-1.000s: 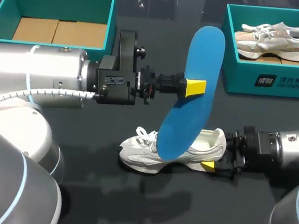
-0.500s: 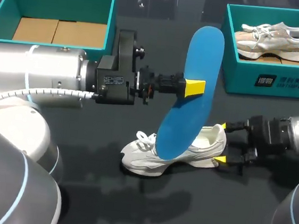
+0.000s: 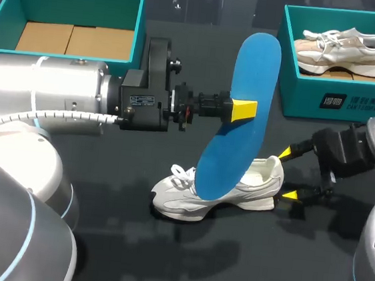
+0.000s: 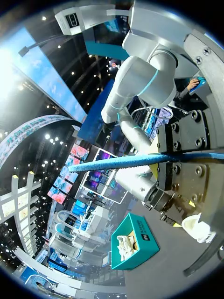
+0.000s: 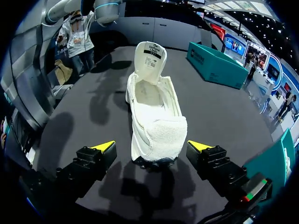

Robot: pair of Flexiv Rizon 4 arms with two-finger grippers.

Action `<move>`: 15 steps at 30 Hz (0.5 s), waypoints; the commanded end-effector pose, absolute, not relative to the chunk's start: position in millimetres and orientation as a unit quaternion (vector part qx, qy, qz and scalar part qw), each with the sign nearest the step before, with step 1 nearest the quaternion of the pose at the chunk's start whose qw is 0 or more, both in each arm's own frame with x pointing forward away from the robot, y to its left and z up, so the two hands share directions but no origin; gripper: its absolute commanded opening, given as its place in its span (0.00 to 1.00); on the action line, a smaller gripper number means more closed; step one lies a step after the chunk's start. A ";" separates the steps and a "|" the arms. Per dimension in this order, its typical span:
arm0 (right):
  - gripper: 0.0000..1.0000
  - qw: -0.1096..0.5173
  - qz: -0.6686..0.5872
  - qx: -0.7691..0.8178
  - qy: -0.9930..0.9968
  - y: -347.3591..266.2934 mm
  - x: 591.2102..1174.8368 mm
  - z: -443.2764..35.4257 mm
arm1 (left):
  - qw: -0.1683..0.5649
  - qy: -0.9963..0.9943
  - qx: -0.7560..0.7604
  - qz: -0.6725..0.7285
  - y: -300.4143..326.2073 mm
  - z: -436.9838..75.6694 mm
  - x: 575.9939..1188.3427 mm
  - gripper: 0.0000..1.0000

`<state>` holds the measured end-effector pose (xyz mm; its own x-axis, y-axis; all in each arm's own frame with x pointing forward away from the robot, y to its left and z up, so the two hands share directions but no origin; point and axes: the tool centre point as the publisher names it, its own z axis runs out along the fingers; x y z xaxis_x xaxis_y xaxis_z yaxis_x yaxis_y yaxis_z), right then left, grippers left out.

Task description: Take the shoe out of the shoebox, open the shoe tongue, remove and reinsert the insole, then place the shoe into the shoebox

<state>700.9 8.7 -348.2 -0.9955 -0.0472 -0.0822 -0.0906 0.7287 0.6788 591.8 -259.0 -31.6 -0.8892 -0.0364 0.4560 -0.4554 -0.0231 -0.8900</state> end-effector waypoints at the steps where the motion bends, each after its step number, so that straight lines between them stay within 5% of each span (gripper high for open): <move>1: 1.00 0.030 0.231 -0.048 0.971 2.8 687.3 -320.6 | 0.151 -0.680 0.180 0.694 -256.2 -33.6 589.8 0.00; 15: 1.00 0.046 0.172 -0.076 0.981 8.1 676.4 -307.6 | 0.151 -0.680 0.180 0.694 -256.2 -33.6 589.8 0.00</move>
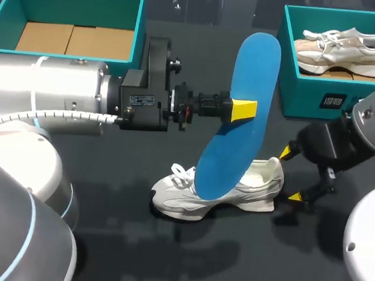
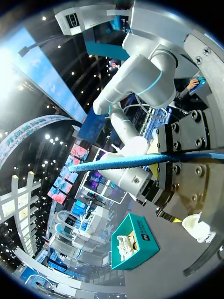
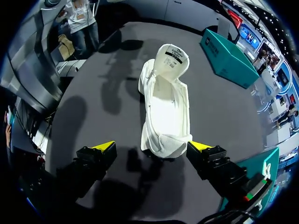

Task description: Take the shoe out of the shoebox, open the shoe tongue, remove and reinsert the insole, then place the shoe into the shoebox

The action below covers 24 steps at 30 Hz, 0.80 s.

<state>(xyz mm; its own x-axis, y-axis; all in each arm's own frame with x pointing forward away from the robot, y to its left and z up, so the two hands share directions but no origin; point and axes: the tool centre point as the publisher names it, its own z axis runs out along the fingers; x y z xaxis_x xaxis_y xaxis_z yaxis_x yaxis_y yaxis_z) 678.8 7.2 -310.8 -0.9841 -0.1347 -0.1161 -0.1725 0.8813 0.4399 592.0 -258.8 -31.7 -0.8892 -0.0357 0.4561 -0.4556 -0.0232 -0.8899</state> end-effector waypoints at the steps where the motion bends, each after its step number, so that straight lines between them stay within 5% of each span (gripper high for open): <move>1: 1.00 0.046 0.172 -0.076 0.981 8.1 676.4 -307.6 | 0.151 -0.680 0.180 0.694 -256.2 -33.6 589.8 0.00; 24: 1.00 0.026 0.070 -0.099 0.992 25.4 691.6 -302.2 | 0.151 -0.680 0.180 0.694 -256.2 -33.6 589.8 0.00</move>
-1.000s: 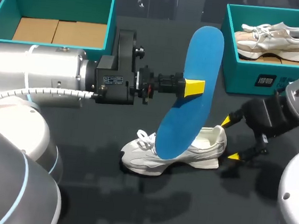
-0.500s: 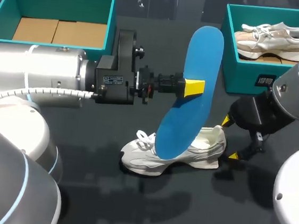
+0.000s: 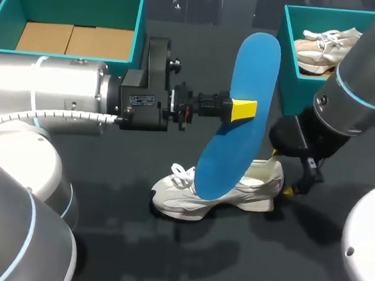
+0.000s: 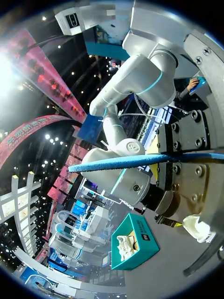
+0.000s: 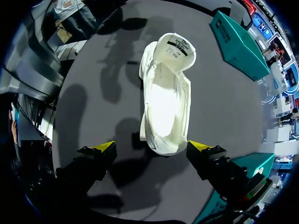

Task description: Take the shoe out of the shoebox, open the shoe tongue, remove and reinsert the insole, then place the shoe into the shoebox

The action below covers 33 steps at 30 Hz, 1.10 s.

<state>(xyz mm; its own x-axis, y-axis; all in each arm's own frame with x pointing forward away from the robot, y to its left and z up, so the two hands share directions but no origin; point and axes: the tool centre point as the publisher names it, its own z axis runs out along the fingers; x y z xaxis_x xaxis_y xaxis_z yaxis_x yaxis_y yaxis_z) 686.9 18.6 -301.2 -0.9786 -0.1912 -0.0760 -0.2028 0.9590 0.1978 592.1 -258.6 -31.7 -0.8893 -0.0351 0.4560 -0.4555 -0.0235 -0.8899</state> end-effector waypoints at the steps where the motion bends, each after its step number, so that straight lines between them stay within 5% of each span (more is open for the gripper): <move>1: 1.00 0.025 0.070 -0.102 0.992 26.4 692.7 -302.3 | 0.151 -0.680 0.180 0.694 -256.2 -33.6 589.8 0.00; 33: 1.00 0.047 0.054 -0.147 0.987 88.5 717.9 -295.9 | 0.151 -0.680 0.180 0.694 -256.2 -33.6 589.8 0.00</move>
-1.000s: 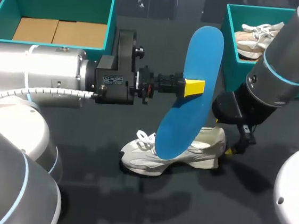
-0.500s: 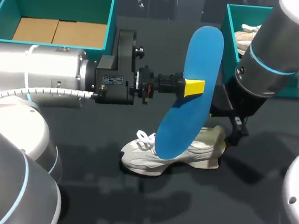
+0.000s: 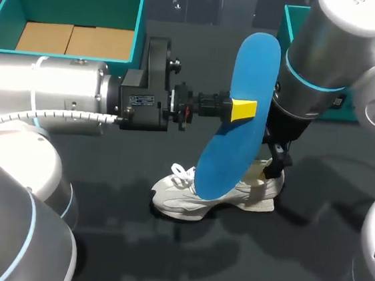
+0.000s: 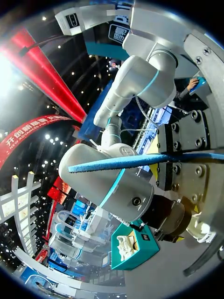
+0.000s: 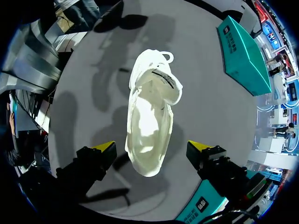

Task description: Take the shoe out of the shoebox, open the shoe tongue, remove and reinsert the insole, then place the shoe into the shoebox

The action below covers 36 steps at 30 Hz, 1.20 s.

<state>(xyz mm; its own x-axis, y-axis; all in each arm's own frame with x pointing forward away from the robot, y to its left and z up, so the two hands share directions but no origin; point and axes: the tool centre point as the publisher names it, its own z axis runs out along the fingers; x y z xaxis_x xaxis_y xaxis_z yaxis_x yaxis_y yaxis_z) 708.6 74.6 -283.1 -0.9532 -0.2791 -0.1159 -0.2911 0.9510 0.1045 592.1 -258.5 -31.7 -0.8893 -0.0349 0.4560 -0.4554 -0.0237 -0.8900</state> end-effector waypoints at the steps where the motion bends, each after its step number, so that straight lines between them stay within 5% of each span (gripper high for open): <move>1: 1.00 0.049 0.055 -0.148 0.986 89.7 718.9 -298.1 | 0.151 -0.680 0.180 0.694 -256.2 -33.6 589.8 0.00; 4: 0.90 0.050 0.057 -0.148 0.986 92.3 724.6 -305.0 | 0.151 -0.680 0.180 0.694 -256.2 -33.6 589.8 0.00; 13: 0.89 0.037 0.047 -0.131 0.990 103.4 732.9 -323.0 | 0.151 -0.680 0.180 0.694 -256.2 -33.6 589.8 0.00; 18: 0.78 0.028 0.047 -0.121 0.991 108.7 736.2 -336.3 | 0.151 -0.680 0.180 0.694 -256.2 -33.6 589.8 0.00; 36: 0.65 0.008 0.027 -0.105 0.994 109.2 742.5 -366.4 | 0.151 -0.680 0.180 0.694 -256.2 -33.6 589.8 0.00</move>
<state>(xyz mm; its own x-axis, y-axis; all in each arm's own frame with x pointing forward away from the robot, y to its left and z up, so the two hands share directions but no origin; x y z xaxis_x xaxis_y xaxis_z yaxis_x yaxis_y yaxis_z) 740.7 104.8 -360.8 -0.9771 -0.2114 -0.0252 -0.2126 0.9753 0.0594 592.1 -258.5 -31.8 -0.8893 -0.0348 0.4560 -0.4554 -0.0237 -0.8900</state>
